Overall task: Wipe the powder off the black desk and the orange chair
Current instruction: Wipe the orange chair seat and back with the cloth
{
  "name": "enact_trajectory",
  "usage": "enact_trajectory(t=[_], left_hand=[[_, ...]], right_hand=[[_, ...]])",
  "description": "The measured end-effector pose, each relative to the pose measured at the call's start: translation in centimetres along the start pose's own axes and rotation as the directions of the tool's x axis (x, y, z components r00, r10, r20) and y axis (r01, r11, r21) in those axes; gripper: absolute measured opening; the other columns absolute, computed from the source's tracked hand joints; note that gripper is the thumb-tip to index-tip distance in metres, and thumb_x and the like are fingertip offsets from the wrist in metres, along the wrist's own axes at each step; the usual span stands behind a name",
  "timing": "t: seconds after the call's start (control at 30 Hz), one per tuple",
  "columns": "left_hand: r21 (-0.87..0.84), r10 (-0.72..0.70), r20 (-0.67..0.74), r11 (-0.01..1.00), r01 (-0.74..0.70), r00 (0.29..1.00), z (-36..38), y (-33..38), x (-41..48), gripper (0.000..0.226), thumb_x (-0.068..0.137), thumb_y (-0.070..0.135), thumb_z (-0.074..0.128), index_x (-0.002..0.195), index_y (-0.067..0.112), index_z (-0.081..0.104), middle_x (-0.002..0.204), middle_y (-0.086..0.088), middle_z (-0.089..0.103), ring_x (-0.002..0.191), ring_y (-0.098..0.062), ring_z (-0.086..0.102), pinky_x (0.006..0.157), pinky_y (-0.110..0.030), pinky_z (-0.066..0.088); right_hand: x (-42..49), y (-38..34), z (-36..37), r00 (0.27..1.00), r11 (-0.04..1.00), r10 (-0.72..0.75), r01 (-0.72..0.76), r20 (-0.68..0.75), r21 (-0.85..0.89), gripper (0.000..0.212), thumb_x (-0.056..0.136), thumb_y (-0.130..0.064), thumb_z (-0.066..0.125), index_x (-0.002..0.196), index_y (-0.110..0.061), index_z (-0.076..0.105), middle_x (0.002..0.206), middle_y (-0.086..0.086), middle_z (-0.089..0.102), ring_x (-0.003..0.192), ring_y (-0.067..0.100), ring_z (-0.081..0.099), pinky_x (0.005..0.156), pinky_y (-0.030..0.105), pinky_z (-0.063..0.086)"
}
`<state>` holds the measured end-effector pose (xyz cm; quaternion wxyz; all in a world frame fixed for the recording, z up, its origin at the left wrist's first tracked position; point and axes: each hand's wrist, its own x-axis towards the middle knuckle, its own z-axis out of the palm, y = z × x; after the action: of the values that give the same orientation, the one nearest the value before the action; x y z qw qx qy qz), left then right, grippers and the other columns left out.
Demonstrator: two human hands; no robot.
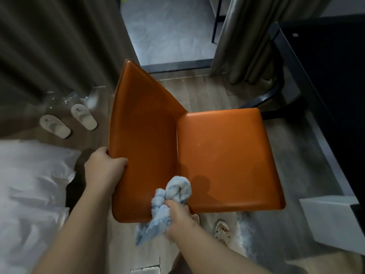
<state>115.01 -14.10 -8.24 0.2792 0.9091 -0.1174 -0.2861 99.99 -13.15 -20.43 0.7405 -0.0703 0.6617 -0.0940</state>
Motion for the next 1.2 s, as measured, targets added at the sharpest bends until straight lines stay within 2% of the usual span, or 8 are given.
enact_trajectory(t=[0.2, 0.37, 0.47, 0.6, 0.8, 1.0, 1.1, 1.2], left_hand=[[0.5, 0.341, -0.237, 0.846, -0.187, 0.91, 1.2, 0.5, -1.6, 0.056, 0.08, 0.017, 0.065, 0.129, 0.007, 0.04, 0.131, -0.021, 0.041, 0.118, -0.038, 0.041, 0.093, -0.052, 0.04], [0.629, 0.698, -0.062, 0.582, -0.515, 0.713, 4.9, 2.0, -2.9, 0.068, 0.071, 0.018, 0.075, 0.132, 0.016, 0.046, 0.139, -0.018, 0.041, 0.136, -0.037, 0.029, 0.109, -0.053, 0.025], [0.523, 0.682, 0.196, 0.535, -0.664, 0.704, 9.8, 3.5, -2.6, 0.05, 0.079, 0.023, 0.065, 0.127, 0.018, 0.054, 0.136, -0.008, 0.048, 0.135, -0.029, 0.033, 0.107, -0.041, 0.031], [0.457, 0.616, 0.395, 0.511, -0.727, 0.682, 17.7, 3.5, -0.8, 0.048, 0.087, 0.025, 0.053, 0.134, 0.022, 0.045, 0.138, 0.001, 0.043, 0.134, -0.019, 0.032, 0.105, -0.032, 0.032], [0.538, 0.329, 0.547, 0.566, -0.625, 0.769, 27.2, 0.5, 3.0, 0.062, 0.091, 0.023, 0.054, 0.146, 0.025, 0.025, 0.156, -0.004, 0.019, 0.144, -0.025, 0.015, 0.114, -0.039, 0.025], [0.624, 0.269, 0.5, 0.548, -0.557, 0.824, 32.4, -1.8, 6.8, 0.095, 0.083, 0.046, 0.064, 0.15, 0.028, -0.001, 0.159, 0.004, -0.006, 0.146, -0.024, -0.004, 0.117, -0.045, 0.017], [0.662, 0.28, 0.485, 0.5, -0.557, 0.828, 34.1, -1.8, 8.9, 0.111, 0.072, 0.063, 0.064, 0.147, 0.036, -0.014, 0.156, 0.008, -0.022, 0.143, -0.027, -0.02, 0.112, -0.058, 0.007], [0.671, 0.251, 0.494, 0.499, -0.549, 0.832, 35.5, -1.4, 10.7, 0.122, 0.064, 0.071, 0.065, 0.142, 0.041, -0.024, 0.151, 0.008, -0.033, 0.138, -0.027, -0.032, 0.108, -0.065, -0.002]], right_hand=[[-0.3, -2.7, -2.5, 0.988, 0.946, -0.153, 0.142, -0.012, -0.29, 0.019, 0.081, -0.013, 0.066, 0.094, -0.021, 0.055, 0.09, 0.008, 0.065, 0.084, 0.024, 0.064, 0.08, 0.037, 0.053], [-0.7, -7.8, -6.9, 0.905, 0.801, -0.423, 0.394, 0.039, -0.451, 0.016, 0.081, -0.012, 0.064, 0.089, -0.02, 0.053, 0.081, 0.002, 0.064, 0.072, 0.009, 0.062, 0.058, 0.019, 0.047], [-0.5, -11.7, -10.2, 0.829, 0.591, -0.557, 0.436, 0.048, -0.679, 0.024, 0.077, -0.019, 0.063, 0.092, -0.026, 0.045, 0.085, 0.0, 0.061, 0.075, 0.013, 0.059, 0.066, 0.028, 0.048], [1.3, -18.1, -13.6, 0.806, 0.131, -0.591, 0.144, 0.039, -0.981, 0.033, 0.074, -0.039, 0.05, 0.105, -0.035, 0.04, 0.096, -0.001, 0.062, 0.093, 0.026, 0.06, 0.076, 0.035, 0.043], [9.3, -24.1, -17.0, 0.658, -0.274, -0.745, -0.152, 0.11, -0.95, 0.045, 0.08, -0.043, 0.04, 0.124, -0.033, 0.037, 0.108, -0.003, 0.064, 0.113, 0.022, 0.048, 0.095, 0.047, 0.026], [18.1, -23.4, -17.7, 0.649, -0.411, -0.678, 0.054, 0.345, -0.91, 0.093, 0.078, -0.061, 0.053, 0.144, -0.047, -0.01, 0.157, 0.001, -0.014, 0.144, 0.032, -0.001, 0.107, 0.06, 0.019], [19.2, -20.6, -17.6, 0.623, -0.535, -0.637, 0.067, 0.454, -0.842, 0.092, 0.061, -0.06, 0.071, 0.141, -0.052, 0.027, 0.157, 0.011, 0.018, 0.136, 0.042, 0.028, 0.094, 0.065, 0.033], [18.6, -20.4, -18.1, 0.528, -0.608, -0.629, 0.124, 0.571, -0.785, 0.082, 0.03, -0.042, 0.087, 0.11, -0.04, 0.068, 0.126, 0.01, 0.062, 0.093, 0.039, 0.065, 0.063, 0.052, 0.051]])
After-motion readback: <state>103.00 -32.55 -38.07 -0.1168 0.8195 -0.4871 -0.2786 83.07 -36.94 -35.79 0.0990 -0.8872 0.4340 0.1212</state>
